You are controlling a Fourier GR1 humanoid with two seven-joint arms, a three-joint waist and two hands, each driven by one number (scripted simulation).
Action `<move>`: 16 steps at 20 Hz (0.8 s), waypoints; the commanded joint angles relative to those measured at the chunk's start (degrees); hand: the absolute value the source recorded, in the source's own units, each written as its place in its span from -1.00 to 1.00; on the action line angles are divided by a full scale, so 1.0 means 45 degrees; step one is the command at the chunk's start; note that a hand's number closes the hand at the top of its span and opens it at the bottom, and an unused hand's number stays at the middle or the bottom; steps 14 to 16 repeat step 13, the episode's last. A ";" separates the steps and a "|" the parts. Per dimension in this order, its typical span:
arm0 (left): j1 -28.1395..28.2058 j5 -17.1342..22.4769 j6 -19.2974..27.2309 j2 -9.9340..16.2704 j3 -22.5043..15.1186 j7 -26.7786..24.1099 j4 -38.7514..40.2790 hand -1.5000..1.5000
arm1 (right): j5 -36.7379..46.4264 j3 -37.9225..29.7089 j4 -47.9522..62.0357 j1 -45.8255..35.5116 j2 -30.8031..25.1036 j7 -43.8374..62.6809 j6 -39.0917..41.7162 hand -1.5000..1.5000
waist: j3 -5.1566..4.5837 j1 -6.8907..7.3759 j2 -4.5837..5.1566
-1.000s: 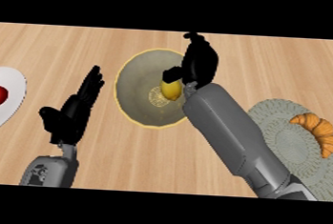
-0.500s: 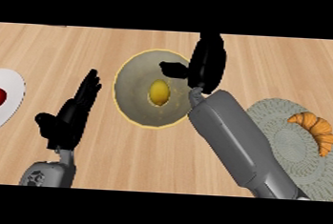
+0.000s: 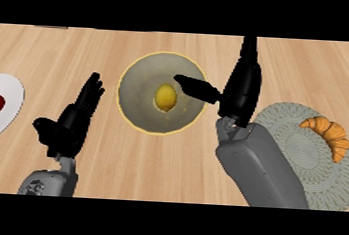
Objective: Pick the lemon from the placemat and place it in the bowl
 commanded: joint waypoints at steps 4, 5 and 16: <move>-0.0203 0.0030 -0.0190 0.0180 -0.0012 0.0689 -0.0576 0.00 | -0.1010 0.0609 -0.4213 0.3442 -0.0650 -0.0686 0.0801 -1.00 | 0.0002 0.0087 0.0032; -0.0117 -0.0078 -0.0043 -0.0114 -0.0216 0.0484 -0.0399 0.00 | -0.0227 0.1023 -0.4231 0.3250 0.0200 -0.0193 0.0432 -1.00 | -0.0002 0.0108 0.0035; -0.0860 0.0011 -0.0152 -0.0054 0.0284 -0.0051 0.0794 0.00 | -0.0139 0.1593 -0.5451 0.5207 0.0196 -0.1076 0.1304 -1.00 | -0.0005 0.0134 0.0058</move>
